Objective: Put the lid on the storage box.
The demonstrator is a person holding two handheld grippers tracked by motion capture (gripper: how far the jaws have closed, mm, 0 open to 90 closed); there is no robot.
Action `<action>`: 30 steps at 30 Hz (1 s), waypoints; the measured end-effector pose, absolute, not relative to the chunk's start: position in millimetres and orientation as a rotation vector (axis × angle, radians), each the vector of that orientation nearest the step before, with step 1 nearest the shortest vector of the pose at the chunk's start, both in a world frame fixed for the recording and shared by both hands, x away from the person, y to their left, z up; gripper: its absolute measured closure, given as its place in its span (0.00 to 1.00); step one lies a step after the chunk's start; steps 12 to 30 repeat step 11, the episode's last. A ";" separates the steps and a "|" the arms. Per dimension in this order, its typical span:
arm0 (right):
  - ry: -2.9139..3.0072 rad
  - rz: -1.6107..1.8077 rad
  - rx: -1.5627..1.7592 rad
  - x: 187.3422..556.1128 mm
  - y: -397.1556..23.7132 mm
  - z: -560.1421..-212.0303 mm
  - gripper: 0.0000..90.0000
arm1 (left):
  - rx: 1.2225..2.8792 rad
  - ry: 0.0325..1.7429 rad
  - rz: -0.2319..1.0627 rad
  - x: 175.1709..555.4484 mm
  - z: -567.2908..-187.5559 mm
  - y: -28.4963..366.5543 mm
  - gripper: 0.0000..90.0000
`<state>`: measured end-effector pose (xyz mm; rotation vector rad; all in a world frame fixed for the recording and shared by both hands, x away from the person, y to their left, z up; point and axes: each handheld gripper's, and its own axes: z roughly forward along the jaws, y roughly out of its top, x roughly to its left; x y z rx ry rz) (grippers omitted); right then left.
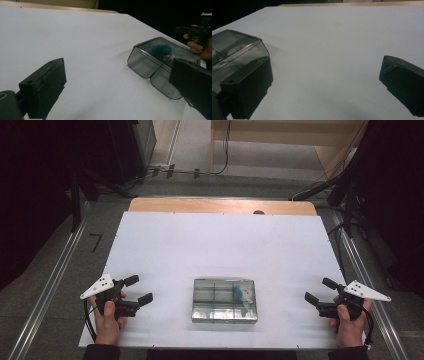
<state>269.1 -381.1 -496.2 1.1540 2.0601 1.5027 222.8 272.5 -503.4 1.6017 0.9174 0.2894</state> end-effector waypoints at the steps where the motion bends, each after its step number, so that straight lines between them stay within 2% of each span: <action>1: 2.062 1.504 1.151 269.2 -380.8 -496.3 0.00 | 1.601 0.919 0.290 222.7 -503.5 272.6 0.01; 30: 2.064 1.500 1.149 269.4 -380.2 -497.0 0.00 | 1.593 0.925 0.291 223.3 -504.2 272.6 0.01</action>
